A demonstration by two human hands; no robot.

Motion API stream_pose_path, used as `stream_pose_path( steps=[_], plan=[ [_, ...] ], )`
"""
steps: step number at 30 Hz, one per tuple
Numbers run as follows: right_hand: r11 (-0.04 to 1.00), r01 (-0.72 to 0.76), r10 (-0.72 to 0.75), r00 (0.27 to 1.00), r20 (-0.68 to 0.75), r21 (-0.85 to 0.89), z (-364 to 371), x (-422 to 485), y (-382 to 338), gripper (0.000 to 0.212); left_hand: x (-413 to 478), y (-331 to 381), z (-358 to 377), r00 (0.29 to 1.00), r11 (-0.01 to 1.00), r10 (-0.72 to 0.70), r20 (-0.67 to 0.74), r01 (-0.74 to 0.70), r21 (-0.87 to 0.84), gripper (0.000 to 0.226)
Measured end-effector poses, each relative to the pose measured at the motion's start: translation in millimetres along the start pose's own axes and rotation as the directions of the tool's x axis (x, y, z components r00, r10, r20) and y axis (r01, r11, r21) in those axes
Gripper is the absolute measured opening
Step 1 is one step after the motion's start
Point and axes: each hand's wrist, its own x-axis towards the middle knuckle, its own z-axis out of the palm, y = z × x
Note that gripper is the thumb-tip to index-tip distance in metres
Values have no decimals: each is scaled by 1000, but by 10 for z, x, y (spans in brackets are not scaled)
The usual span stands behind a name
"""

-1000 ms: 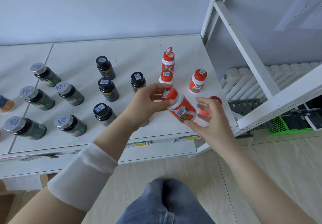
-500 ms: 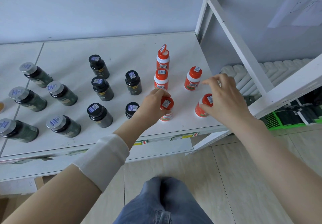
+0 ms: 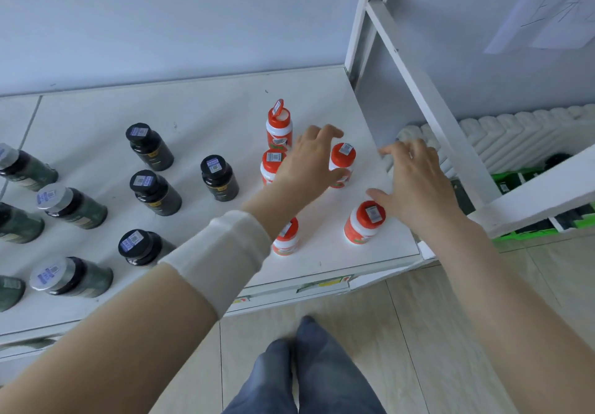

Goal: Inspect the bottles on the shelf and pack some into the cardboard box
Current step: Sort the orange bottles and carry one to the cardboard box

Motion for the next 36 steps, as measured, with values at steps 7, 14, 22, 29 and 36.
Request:
stream_pose_path(
  steps=[7, 14, 22, 29, 36],
  plan=[
    [982, 5, -11, 1000, 29, 187, 247, 195, 238, 57, 416, -9, 279, 993, 993, -120, 12, 121, -17, 42],
    [238, -435, 21, 896, 444, 868, 297, 284, 253, 62, 219, -195, -159, 923, 474, -270, 273, 375, -797, 25],
    [336, 21, -108, 994, 17, 942, 190, 70, 117, 49, -69, -161, -231, 936, 338, -292, 194, 291, -895, 17],
    [220, -50, -60, 996, 65, 974, 75, 15, 88, 43, -200, -165, -317, 971, 310, -139, 192, 227, -923, 41],
    [188, -30, -90, 995, 47, 982, 54, -35, 77, 52, -248, -120, -379, 981, 359, -123, 150, 185, -915, 39]
  ],
)
